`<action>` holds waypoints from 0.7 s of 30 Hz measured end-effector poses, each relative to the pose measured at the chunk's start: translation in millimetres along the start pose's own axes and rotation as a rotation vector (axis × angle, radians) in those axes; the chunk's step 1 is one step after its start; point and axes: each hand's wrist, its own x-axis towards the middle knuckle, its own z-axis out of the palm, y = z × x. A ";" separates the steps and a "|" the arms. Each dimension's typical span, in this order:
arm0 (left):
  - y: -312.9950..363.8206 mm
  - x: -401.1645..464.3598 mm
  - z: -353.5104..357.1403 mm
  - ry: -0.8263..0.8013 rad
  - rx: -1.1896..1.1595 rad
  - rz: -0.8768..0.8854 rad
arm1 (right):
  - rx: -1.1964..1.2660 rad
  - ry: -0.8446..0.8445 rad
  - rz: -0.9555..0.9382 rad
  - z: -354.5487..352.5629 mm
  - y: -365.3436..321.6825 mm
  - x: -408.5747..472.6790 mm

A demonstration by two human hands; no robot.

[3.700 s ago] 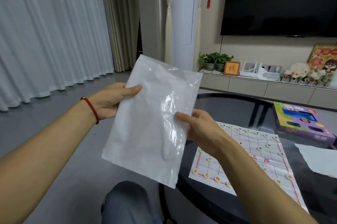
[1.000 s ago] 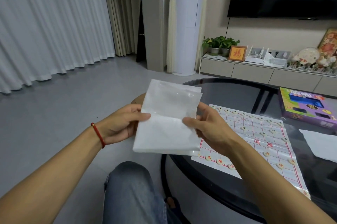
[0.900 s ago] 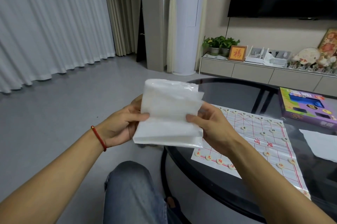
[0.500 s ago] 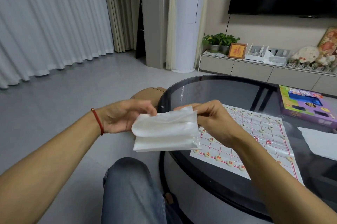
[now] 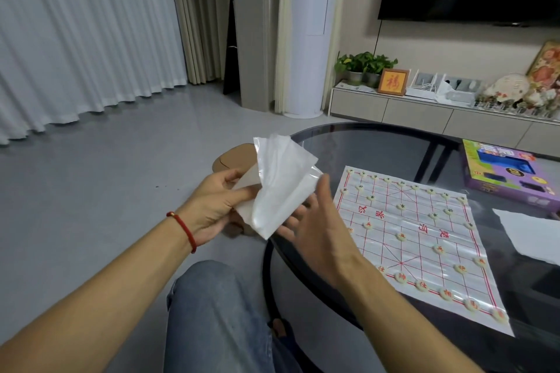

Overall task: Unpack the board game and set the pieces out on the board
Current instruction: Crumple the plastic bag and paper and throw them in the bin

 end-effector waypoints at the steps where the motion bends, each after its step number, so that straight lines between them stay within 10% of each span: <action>1: -3.2 -2.1 2.7 0.074 0.049 0.007 | -0.079 0.022 -0.050 3.8 2.1 3.7; 9: -7.9 -15.1 13.8 0.173 0.373 0.071 | -0.618 0.305 -0.053 13.3 1.7 19.8; 21: 14.5 -24.2 -7.9 -0.246 0.192 -0.057 | -0.646 0.102 0.078 -6.4 -36.6 7.1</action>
